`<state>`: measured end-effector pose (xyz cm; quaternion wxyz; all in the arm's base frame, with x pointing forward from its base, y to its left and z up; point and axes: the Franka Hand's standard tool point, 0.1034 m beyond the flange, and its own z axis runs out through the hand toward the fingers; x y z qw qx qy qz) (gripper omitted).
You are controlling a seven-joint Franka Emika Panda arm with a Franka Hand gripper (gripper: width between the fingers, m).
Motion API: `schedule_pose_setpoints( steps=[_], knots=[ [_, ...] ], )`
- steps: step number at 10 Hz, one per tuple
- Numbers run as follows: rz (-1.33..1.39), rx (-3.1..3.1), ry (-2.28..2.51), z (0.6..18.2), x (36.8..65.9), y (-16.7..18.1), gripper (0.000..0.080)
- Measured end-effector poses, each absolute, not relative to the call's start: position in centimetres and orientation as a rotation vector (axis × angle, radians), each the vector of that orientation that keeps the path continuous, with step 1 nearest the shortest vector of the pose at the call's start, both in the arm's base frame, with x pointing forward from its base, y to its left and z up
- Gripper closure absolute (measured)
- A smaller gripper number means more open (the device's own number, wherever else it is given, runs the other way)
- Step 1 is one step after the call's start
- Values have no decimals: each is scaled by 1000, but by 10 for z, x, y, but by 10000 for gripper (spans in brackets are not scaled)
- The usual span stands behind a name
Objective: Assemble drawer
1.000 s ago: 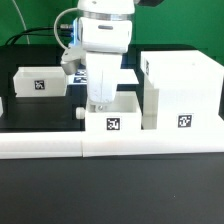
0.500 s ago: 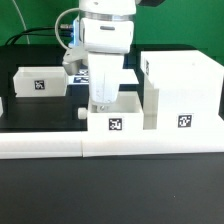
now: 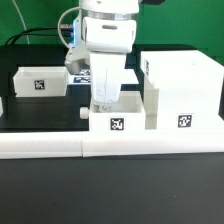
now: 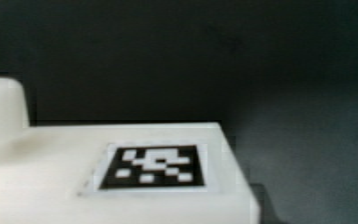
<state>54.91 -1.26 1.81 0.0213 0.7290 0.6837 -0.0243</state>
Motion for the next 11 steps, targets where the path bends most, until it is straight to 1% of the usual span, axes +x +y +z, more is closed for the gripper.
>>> schedule_pose_setpoints(
  steps=[11],
  knots=[
    [-47,2248,2123,15,548,0,757]
  ],
)
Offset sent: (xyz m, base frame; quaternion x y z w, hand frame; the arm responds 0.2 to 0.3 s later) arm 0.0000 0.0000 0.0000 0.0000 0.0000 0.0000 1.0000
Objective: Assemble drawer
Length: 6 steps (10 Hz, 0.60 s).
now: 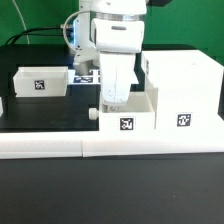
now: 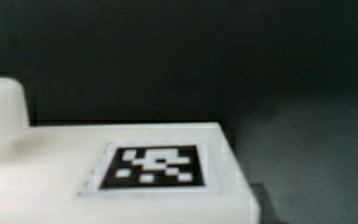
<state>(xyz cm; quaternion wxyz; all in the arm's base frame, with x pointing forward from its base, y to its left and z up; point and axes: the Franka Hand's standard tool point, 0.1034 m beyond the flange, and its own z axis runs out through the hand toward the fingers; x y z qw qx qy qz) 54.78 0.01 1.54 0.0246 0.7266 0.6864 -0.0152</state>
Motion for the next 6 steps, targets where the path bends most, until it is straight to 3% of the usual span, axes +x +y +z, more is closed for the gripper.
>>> schedule_pose_setpoints(
  steps=[6],
  knots=[
    [-58,2254,2118,14,546,2,757]
  ],
)
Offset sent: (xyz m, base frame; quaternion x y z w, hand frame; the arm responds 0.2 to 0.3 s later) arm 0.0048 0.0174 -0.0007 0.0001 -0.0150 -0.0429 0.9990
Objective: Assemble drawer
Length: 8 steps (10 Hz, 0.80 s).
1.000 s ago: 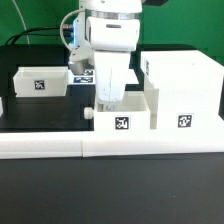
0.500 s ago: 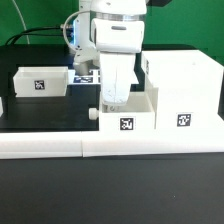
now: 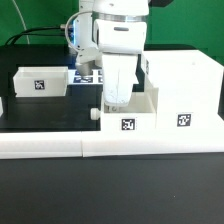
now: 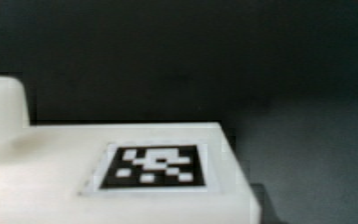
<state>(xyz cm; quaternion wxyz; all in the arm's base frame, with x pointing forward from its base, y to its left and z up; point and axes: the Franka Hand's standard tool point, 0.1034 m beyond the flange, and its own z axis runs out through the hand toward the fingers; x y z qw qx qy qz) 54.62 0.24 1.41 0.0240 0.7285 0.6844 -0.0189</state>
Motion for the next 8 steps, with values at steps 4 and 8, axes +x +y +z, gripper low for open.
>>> schedule_pose_setpoints(
  steps=[4,8],
  knots=[
    [-71,2230,2141,12,543,5,757],
    [-71,2240,2131,12,543,5,757]
  ],
)
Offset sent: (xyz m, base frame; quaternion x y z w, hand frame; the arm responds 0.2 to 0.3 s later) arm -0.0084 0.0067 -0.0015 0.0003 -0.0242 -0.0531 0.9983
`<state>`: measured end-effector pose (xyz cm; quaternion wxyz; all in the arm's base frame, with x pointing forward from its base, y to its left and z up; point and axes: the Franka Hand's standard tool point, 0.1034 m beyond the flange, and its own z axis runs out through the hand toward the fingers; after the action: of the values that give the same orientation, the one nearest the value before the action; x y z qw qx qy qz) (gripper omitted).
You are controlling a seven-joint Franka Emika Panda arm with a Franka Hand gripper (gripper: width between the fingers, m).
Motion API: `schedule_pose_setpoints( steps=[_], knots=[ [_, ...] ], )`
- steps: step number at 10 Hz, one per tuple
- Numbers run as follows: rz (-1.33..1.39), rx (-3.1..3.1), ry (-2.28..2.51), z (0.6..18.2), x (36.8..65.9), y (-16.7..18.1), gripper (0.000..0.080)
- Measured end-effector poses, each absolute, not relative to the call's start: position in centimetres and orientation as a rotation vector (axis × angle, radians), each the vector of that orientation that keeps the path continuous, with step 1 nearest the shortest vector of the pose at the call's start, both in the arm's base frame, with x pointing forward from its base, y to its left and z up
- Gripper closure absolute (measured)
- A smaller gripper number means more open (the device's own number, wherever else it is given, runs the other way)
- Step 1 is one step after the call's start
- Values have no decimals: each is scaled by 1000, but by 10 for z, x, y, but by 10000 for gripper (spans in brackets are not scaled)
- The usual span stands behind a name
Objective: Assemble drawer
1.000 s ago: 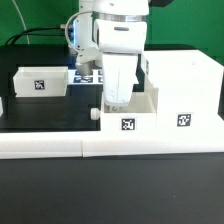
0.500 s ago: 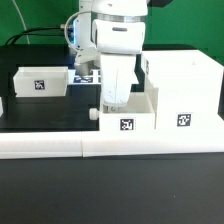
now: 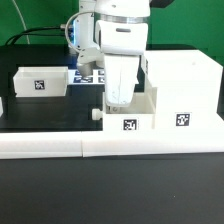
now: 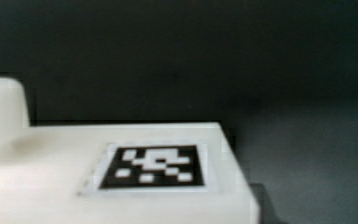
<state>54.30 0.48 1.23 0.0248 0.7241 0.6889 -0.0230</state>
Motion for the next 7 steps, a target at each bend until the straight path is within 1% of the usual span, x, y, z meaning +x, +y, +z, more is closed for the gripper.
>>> schedule_pose_setpoints(
  steps=[7],
  knots=[
    [-73,2230,2143,13,543,6,757]
  ],
)
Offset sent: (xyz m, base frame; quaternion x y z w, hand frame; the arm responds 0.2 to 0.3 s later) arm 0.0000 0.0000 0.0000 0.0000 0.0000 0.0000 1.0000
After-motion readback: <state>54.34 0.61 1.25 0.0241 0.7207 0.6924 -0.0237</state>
